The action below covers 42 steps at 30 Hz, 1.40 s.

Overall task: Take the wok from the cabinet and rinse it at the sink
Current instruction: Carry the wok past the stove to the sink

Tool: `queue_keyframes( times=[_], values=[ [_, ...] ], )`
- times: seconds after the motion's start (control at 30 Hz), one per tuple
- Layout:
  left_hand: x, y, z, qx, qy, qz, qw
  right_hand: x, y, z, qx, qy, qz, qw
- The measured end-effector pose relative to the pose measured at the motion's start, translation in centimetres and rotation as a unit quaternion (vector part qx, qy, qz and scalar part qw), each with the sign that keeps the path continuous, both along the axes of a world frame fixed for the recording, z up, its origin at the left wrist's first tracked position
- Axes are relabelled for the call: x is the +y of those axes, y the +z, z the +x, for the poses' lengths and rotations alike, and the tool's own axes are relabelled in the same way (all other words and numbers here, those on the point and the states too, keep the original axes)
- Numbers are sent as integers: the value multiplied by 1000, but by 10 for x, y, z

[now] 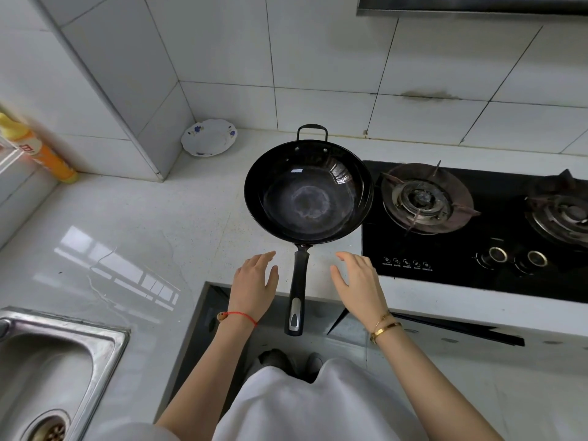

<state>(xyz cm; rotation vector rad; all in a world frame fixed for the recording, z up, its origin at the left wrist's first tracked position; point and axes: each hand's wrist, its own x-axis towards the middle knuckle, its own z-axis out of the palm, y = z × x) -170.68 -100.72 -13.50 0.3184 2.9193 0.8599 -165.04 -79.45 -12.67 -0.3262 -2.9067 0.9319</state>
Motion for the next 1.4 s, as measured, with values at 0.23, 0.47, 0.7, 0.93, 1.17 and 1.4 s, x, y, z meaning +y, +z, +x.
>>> queue_keyframes(
  times=[0.23,0.47,0.7,0.93,1.17,1.4],
  values=[
    [3,-2,-7,-11,-21,5,1000,-12,-5,-1,-10,-8,-12,1000],
    [5,-8,-26,-125,-19,84,988,-42,-7,-11,-60,-37,-64,995],
    [27,-11,-47,-274,-22,141,951,-72,-10,-25,-104,-71,-50,991],
    [42,-18,-54,-411,34,233,881,-88,-17,-38,-167,-132,-92,973],
    [46,-27,-47,-473,71,322,817,-92,-29,-55,-224,-162,-201,940],
    [43,-27,-46,-499,73,327,799,-101,-38,-59,-200,-217,-281,913]
  ],
)
